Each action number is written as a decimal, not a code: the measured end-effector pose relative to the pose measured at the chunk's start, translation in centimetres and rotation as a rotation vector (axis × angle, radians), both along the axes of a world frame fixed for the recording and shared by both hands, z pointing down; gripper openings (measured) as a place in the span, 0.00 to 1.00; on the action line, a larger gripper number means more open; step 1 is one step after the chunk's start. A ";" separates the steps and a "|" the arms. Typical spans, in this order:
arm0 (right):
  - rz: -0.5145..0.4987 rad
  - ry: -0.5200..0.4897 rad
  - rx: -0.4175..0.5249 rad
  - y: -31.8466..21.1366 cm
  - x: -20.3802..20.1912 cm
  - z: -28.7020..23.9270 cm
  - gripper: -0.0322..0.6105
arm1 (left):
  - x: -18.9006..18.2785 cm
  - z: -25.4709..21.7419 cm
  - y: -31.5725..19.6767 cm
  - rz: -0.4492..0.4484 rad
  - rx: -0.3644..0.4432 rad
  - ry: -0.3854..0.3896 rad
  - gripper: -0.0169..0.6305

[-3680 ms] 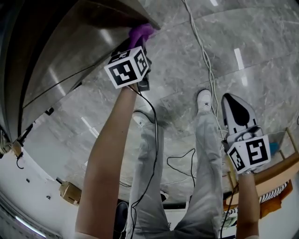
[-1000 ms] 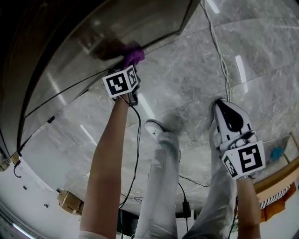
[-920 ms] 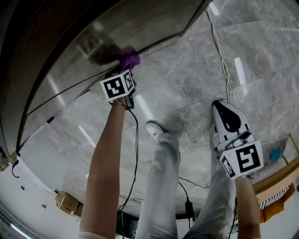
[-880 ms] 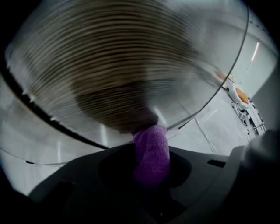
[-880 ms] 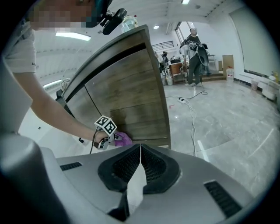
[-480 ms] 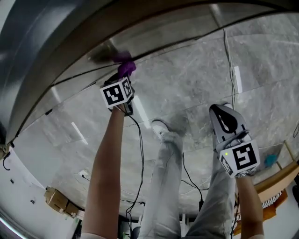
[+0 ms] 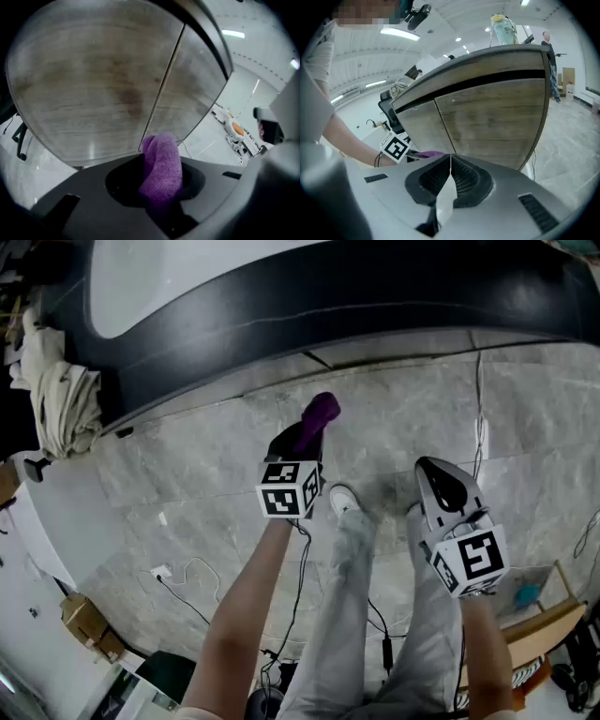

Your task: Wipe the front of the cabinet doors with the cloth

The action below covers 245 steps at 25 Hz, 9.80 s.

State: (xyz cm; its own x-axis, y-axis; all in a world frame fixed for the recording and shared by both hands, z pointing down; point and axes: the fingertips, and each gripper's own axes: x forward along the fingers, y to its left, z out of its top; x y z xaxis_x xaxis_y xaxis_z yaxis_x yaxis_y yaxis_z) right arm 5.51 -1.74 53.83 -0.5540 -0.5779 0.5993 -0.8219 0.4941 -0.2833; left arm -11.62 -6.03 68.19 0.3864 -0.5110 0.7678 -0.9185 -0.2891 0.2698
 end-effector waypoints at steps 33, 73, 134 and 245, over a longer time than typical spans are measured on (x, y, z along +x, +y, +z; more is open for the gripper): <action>0.007 -0.036 -0.018 4.5 -9.9 -2.6 0.09 | -6.9 -22.4 -6.7 -0.090 0.498 0.071 0.18; -0.081 0.007 -0.032 4.1 -8.2 -2.7 0.09 | -2.8 -17.9 -2.2 -0.164 0.438 0.161 0.18; -0.042 0.008 -0.105 5.9 -0.7 6.1 0.09 | 1.5 -4.8 -5.4 -0.175 0.320 0.058 0.19; 0.129 0.000 -0.103 7.8 -7.4 16.8 0.09 | -21.8 18.2 -6.0 -0.050 -0.041 -0.391 0.19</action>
